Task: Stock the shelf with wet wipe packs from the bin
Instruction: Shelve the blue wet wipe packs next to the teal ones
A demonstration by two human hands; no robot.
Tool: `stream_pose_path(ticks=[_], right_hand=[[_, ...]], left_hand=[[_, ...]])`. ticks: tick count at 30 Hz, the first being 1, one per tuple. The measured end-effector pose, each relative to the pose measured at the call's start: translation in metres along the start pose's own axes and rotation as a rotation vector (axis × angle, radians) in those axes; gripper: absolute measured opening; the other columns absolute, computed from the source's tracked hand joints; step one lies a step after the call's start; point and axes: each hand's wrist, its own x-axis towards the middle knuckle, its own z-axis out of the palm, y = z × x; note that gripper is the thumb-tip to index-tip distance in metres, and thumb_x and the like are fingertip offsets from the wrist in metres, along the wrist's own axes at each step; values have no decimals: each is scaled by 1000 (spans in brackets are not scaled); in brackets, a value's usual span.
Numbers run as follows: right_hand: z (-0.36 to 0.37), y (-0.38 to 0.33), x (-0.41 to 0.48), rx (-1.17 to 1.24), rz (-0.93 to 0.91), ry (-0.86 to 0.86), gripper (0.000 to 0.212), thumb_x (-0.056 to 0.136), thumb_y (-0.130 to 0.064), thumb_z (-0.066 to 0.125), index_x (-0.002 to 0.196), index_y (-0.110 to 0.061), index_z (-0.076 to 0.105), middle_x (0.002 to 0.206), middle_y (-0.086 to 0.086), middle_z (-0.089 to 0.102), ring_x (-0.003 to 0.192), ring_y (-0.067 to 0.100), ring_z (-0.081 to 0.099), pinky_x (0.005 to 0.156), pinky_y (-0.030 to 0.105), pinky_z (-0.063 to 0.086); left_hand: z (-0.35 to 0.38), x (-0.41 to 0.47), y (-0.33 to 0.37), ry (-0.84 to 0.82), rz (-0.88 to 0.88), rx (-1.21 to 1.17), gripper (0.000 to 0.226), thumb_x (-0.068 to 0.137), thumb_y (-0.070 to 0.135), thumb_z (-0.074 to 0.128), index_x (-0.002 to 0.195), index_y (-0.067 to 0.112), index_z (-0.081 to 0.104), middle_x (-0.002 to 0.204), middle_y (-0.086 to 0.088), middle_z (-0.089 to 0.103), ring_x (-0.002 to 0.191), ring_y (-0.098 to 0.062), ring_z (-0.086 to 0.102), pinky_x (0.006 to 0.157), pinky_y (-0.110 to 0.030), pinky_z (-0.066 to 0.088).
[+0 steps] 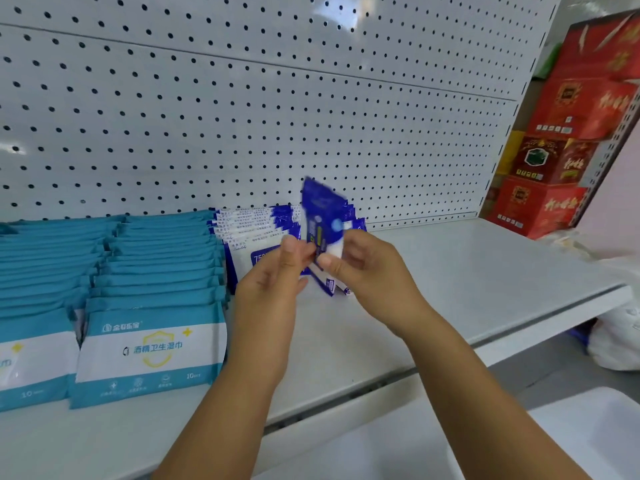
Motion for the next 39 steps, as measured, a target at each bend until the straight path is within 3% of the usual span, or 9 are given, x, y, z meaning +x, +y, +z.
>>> stream_pose_path(ticks=[7,12,16,20,23,27,32,36,39], right_hand=[[-2,-1,-11,492,193,111,24,104,-21,53,125,-11,60,115,8,74,107,28,72,92,45,58],[-2,-1,-13,655,249,66,29,103,-16,53,131,-6,54,122,12,71,111,28,70,95,48,56],[-2,0,-10,388,284,70,24,99,-19,62,120,-7,63,110,8,75,102,24,73,89,40,60],[-2,4,-1,119,311,142,28,94,-36,68,99,-9,71,97,4,76,94,22,72,89,41,59],[-10,13,4,3,290,294,19,96,-35,66,87,-20,70,88,-2,73,80,14,67,70,28,53],[-34,28,11,-209,288,352,11,91,-26,73,96,-18,70,95,-2,71,90,16,66,69,22,45],[-57,43,25,-340,207,124,17,92,-18,72,109,-20,67,111,-2,64,97,13,60,67,14,45],[-50,57,46,-503,147,-168,34,94,-19,68,128,-22,64,128,-1,60,106,15,59,90,23,43],[-58,59,60,-667,153,-356,49,92,-37,69,138,-33,53,133,-12,48,118,13,53,109,37,37]], left_hand=[[0,6,-14,117,87,235,24,95,41,61,117,35,64,112,23,66,101,13,59,90,-17,46],[3,12,-24,37,46,283,29,96,27,64,124,24,61,111,14,71,100,3,65,87,-16,51],[3,14,-17,90,86,374,15,92,22,69,106,25,67,96,13,72,80,6,66,67,-9,48],[1,26,3,125,104,546,11,87,18,75,94,21,67,85,12,70,72,1,66,66,-19,53],[-1,39,32,15,170,981,14,85,18,76,90,19,63,86,10,64,73,-7,58,62,-19,43],[0,61,59,-192,97,1556,21,87,22,74,100,9,64,102,-3,64,92,-20,59,73,-29,43],[-12,74,46,-300,38,1780,27,90,35,70,107,17,60,109,-3,63,99,-19,59,78,-31,47],[-20,91,50,-372,147,2186,44,87,54,67,117,22,60,115,-2,55,114,-21,46,89,-35,38],[-26,103,51,-403,169,2236,52,81,61,69,119,26,62,120,-4,47,118,-24,38,93,-38,35]])
